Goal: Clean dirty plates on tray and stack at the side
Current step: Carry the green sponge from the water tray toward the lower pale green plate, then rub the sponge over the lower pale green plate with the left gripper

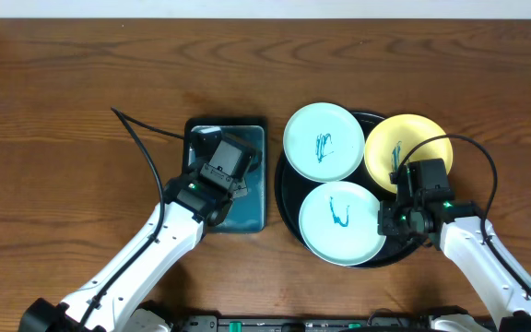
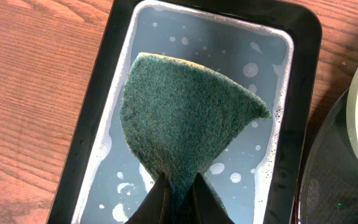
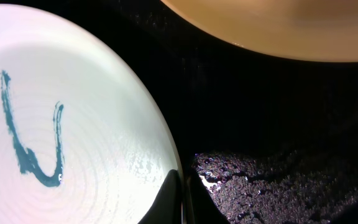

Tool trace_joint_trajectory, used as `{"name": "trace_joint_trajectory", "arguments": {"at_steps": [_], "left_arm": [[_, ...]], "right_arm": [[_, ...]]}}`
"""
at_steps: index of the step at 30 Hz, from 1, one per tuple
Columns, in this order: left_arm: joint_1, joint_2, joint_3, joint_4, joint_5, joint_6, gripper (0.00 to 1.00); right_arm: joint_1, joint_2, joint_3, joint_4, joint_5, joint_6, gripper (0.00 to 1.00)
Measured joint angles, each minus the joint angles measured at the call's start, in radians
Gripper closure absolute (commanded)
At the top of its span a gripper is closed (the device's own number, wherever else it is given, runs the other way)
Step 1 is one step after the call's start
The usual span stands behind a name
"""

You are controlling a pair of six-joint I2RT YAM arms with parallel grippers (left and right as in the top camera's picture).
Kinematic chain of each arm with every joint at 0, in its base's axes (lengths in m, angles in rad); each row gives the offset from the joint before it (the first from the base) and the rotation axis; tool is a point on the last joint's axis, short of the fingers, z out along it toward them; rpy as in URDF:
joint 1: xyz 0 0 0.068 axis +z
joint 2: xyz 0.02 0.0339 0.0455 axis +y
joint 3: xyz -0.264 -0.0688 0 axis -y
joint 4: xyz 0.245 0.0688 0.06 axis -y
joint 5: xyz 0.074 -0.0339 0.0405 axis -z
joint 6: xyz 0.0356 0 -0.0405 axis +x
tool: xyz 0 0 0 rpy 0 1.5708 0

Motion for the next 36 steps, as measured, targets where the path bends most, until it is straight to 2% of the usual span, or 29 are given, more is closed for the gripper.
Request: {"name": "trace_joint_trajectory", "arguments": {"at_steps": [5, 8, 14, 21, 25, 29, 36], "left_arm": [[0.0, 0.0, 0.0, 0.002, 0.008, 0.003, 0.93], [0.0, 0.0, 0.001, 0.008, 0.066, 0.04, 0.92], [-0.006, 0.002, 0.08, -0.101, 0.18, 0.086, 0.93], [-0.081, 0.019, 0.173, -0.026, 0.342, 0.107, 0.93], [-0.131, 0.111, 0.176, 0.053, 0.47, 0.107, 0.92], [-0.178, 0.235, 0.22, 0.036, 0.553, 0.114, 0.92], [-0.259, 0.395, 0.351, 0.039, 0.603, 0.13, 0.93]], "right_arm": [[0.0, 0.0, 0.0, 0.0, 0.0, 0.0, 0.99], [0.0, 0.0, 0.0, 0.001, 0.0, 0.0, 0.99], [0.0, 0.0, -0.001, 0.004, 0.0, 0.0, 0.99], [0.0, 0.0, -0.001, 0.004, 0.0, 0.0, 0.99], [0.0, 0.0, -0.001, 0.004, 0.0, 0.0, 0.99], [0.0, 0.0, -0.001, 0.004, 0.0, 0.0, 0.99], [0.0, 0.0, -0.001, 0.004, 0.0, 0.0, 0.99]]}}
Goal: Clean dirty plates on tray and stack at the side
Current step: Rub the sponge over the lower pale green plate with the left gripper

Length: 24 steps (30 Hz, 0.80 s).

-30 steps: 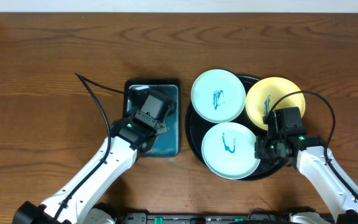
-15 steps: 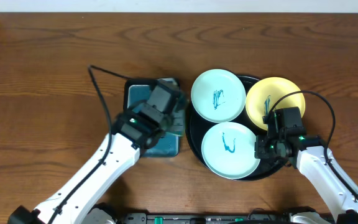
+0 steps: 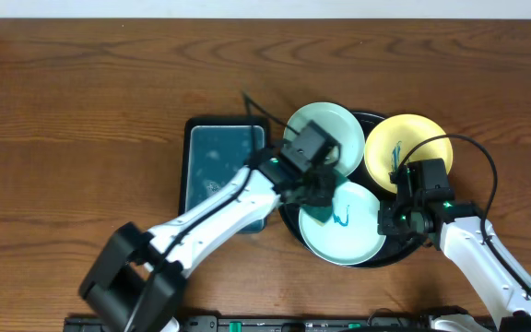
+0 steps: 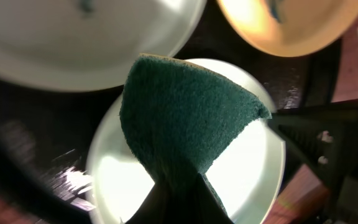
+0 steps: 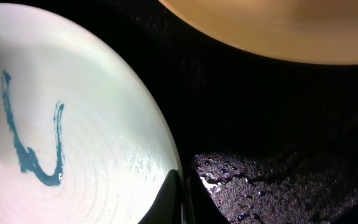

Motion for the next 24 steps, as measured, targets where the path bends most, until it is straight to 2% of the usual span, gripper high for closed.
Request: {"name": "trace_joint_trajectory", "arguments": {"at_steps": [13, 24], "left_arm": [[-0.087, 0.131, 0.012, 0.101, 0.012, 0.0, 0.92], [-0.119, 0.203, 0.026, 0.091, -0.008, -0.002, 0.93]], "right_arm": [[0.0, 0.0, 0.0, 0.0, 0.0, 0.0, 0.99], [0.0, 0.0, 0.0, 0.0, 0.0, 0.0, 0.99]]}}
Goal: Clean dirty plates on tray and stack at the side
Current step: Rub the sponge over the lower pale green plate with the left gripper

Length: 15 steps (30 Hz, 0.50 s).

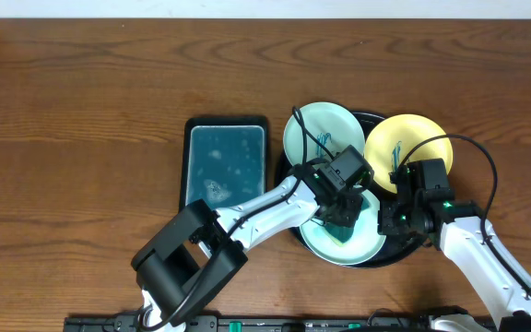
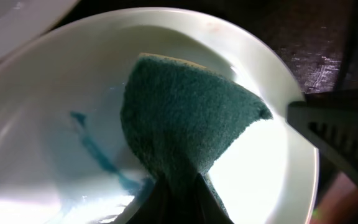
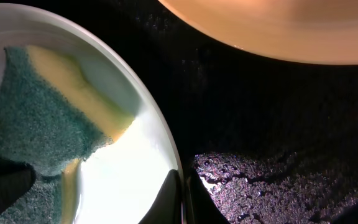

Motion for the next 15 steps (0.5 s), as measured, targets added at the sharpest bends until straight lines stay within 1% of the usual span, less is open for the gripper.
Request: {"name": "trace_joint_trajectory", "arguments": {"at_steps": [4, 8, 15], "left_arm": [[-0.002, 0.0, 0.009, -0.027, -0.092, -0.024, 0.92], [0.013, 0.0, 0.011, -0.044, -0.179, -0.074, 0.93], [0.051, 0.0, 0.014, -0.087, -0.221, -0.189, 0.93]], "right_arm": [[0.0, 0.0, 0.0, 0.002, -0.007, 0.0, 0.99], [0.0, 0.0, 0.0, 0.005, -0.02, 0.0, 0.99], [0.0, 0.0, 0.0, 0.01, -0.031, 0.0, 0.99]]}}
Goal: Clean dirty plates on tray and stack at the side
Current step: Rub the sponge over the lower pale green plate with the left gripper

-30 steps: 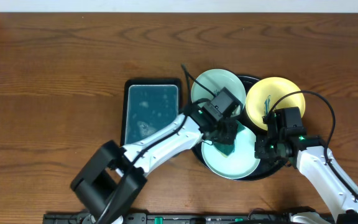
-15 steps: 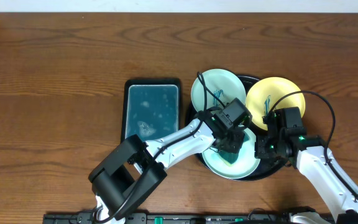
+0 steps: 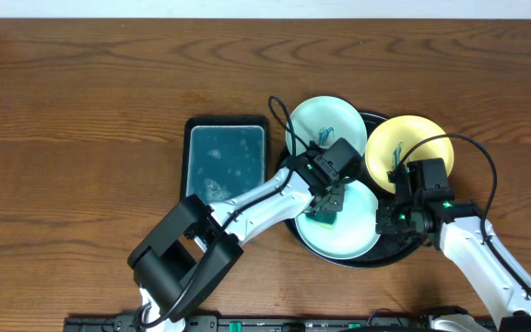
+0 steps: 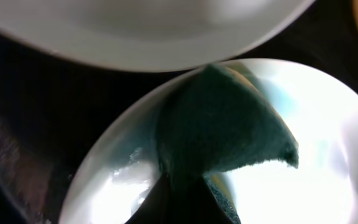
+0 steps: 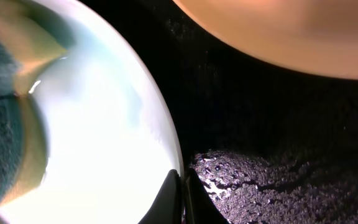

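On the round black tray lie three plates. The front pale plate has my left gripper over its far-left part, shut on a green scouring sponge that presses on the plate. My right gripper is shut on that plate's right rim; only a faint teal smear shows on it. Behind stand a second pale plate with blue marks and a yellow plate with a blue mark.
A black rectangular tray of soapy water sits left of the round tray on the wooden table. The left arm stretches from the front across to the plates. A cable loops over the far pale plate.
The sponge has shifted from the lower middle of the front plate to its far-left part. The blue mark no longer shows in the right wrist view. The right gripper stayed put.
My left gripper first held the sponge over the soapy water tray. Then it hung above the front plate, whose blue U mark was plain. Then the sponge lay on that mark, and now it is further up-left with only a faint smear. The right gripper pinched the rim throughout.
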Tool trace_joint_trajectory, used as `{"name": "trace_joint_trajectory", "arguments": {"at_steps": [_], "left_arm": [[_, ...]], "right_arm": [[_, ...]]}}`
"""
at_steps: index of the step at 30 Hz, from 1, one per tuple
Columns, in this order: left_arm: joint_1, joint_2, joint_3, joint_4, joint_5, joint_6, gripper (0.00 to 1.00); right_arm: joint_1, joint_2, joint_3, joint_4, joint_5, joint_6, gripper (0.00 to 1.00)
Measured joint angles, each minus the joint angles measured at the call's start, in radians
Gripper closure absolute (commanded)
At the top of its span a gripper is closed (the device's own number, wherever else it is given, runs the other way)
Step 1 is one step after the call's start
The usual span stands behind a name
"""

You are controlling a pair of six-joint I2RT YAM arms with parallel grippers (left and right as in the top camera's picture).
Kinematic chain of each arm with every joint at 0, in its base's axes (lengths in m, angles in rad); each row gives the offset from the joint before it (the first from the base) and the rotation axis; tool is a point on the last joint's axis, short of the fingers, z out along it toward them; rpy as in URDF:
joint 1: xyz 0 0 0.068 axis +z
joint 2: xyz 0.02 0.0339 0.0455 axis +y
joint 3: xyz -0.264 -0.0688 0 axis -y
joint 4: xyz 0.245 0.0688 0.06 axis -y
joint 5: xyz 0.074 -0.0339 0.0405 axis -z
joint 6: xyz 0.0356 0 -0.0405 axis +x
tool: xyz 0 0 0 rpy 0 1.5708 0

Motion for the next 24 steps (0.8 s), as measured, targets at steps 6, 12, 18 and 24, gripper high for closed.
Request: {"name": "trace_joint_trajectory", "arguments": {"at_steps": [6, 12, 18, 24], "left_arm": [[0.0, 0.0, 0.008, -0.031, 0.007, -0.066, 0.93], [-0.01, 0.0, 0.008, -0.032, 0.089, -0.076, 0.92], [-0.057, 0.0, 0.008, -0.03, 0.158, -0.054, 0.92], [-0.105, 0.002, 0.008, -0.018, 0.212, 0.014, 0.92]], "right_arm": [[0.0, 0.0, 0.0, 0.0, 0.001, 0.0, 0.99], [0.0, 0.0, 0.0, 0.001, 0.016, 0.0, 0.99], [0.0, 0.0, 0.0, -0.003, 0.044, 0.0, 0.99], [0.0, 0.0, 0.0, -0.005, 0.055, 0.0, 0.99]]}}
